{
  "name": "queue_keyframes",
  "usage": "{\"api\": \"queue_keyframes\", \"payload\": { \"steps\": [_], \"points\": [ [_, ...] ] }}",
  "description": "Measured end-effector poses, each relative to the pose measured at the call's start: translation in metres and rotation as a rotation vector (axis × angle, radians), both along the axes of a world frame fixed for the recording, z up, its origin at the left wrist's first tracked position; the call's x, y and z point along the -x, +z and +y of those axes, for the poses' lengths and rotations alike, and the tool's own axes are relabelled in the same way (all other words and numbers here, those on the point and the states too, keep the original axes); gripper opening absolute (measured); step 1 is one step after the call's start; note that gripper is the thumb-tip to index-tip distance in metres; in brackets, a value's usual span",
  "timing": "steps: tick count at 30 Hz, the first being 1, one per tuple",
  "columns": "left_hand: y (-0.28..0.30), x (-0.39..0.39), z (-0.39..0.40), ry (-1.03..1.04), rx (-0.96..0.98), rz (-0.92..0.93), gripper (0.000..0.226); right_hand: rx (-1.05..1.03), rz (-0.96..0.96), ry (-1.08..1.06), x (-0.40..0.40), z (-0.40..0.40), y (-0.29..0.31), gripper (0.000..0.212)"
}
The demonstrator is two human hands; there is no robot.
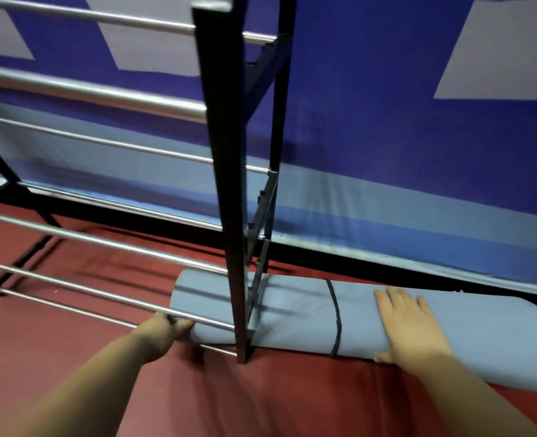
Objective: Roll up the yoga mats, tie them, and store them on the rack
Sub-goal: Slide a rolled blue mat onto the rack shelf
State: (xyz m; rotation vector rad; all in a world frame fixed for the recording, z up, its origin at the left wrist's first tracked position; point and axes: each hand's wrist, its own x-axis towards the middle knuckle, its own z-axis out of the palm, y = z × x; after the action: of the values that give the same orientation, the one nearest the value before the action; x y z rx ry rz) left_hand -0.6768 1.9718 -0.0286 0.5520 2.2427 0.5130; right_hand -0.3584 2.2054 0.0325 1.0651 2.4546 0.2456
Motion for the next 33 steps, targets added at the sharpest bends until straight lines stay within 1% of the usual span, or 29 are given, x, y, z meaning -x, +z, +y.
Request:
{"api": "queue_keyframes", "payload": {
  "steps": [2,4,7,10,12,13,14,17,19,22,23,25,27,30,33],
  "points": [
    [-0.002,0.005,-0.001,-0.087,-0.004,-0.009,0.036,-0.019,-0.003,0.001,0.003,0.0,0.006,0.11],
    [-0.001,0.008,-0.001,-0.138,-0.018,-0.023,0.037,-0.033,-0.006,0.005,0.012,-0.003,0.016,0.111],
    [0.002,0.012,-0.004,-0.166,-0.011,-0.061,0.046,-0.076,-0.002,0.0,0.024,-0.012,0.028,0.111],
    [0.006,0.021,-0.007,-0.217,0.06,-0.074,0.042,-0.12,-0.027,-0.021,0.029,-0.025,0.034,0.111],
    [0.002,0.031,-0.005,-0.227,0.053,-0.086,0.041,-0.126,-0.035,-0.055,0.025,-0.033,0.032,0.111],
    [-0.001,0.034,-0.003,-0.176,0.022,-0.113,0.04,-0.117,-0.03,-0.076,0.023,-0.037,0.031,0.111],
    [-0.005,0.034,-0.001,-0.085,-0.037,-0.184,0.036,-0.108,-0.021,-0.088,0.021,-0.039,0.031,0.111],
    [-0.007,0.023,0.003,0.209,-0.241,-0.443,0.019,-0.064,0.023,-0.135,0.02,-0.05,0.032,0.112],
    [-0.006,0.023,0.001,0.333,-0.377,-0.548,0.019,-0.028,0.07,-0.158,0.025,-0.056,0.029,0.114],
    [-0.013,0.042,-0.006,0.478,-0.522,-0.662,0.025,0.029,0.135,-0.154,0.046,-0.066,0.021,0.115],
    [-0.014,0.05,-0.01,0.538,-0.552,-0.688,0.027,0.04,0.151,-0.138,0.055,-0.068,0.018,0.115],
    [-0.018,0.066,-0.018,0.635,-0.571,-0.68,0.036,0.053,0.18,-0.101,0.073,-0.073,0.009,0.115],
    [-0.023,0.083,-0.028,0.663,-0.593,-0.664,0.043,0.069,0.215,-0.073,0.091,-0.077,0.0,0.115],
    [-0.026,0.108,-0.044,0.74,-0.669,-0.673,0.04,0.089,0.286,-0.032,0.114,-0.077,-0.008,0.114],
    [-0.024,0.127,-0.061,0.901,-0.708,-0.714,0.037,0.108,0.37,0.028,0.134,-0.08,-0.014,0.111]
  ]
}}
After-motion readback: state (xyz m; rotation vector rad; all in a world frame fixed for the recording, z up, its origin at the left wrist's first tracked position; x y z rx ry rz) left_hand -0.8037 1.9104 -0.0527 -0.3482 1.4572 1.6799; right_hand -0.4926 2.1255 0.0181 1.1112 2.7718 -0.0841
